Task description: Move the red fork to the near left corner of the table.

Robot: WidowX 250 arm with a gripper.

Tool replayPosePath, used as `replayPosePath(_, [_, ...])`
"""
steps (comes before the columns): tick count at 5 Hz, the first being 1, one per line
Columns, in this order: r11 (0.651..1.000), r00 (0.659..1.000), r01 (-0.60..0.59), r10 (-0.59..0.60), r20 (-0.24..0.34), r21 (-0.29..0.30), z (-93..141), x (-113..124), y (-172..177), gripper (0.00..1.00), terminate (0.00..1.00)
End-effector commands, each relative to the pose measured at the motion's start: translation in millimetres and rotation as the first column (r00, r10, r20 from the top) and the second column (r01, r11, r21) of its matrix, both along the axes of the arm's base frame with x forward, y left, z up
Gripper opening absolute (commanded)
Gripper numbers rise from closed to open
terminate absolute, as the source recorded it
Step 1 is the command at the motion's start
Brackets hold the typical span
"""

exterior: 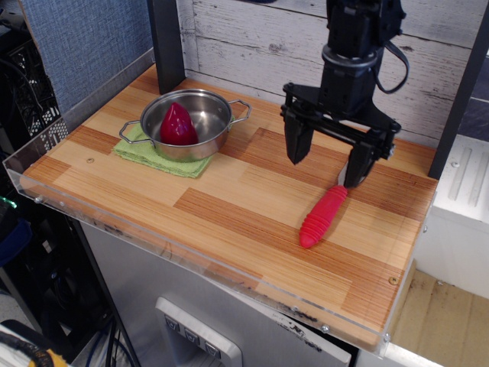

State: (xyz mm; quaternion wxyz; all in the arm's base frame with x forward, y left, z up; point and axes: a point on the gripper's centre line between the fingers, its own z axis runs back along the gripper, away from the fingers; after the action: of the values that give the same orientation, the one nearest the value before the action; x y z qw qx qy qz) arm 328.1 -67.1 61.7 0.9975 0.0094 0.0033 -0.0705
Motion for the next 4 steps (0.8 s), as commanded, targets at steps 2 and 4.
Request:
replayPosePath(2, [1.000,0.999,-0.003,0.001,-0.050,-0.027,-32.2,-4.7,-15.9,1.00,0.00])
replayPosePath(4, [1.000,0.996,-0.002,0.001,-0.089,-0.014,-57.4,-5.4,-14.6,1.00,0.00])
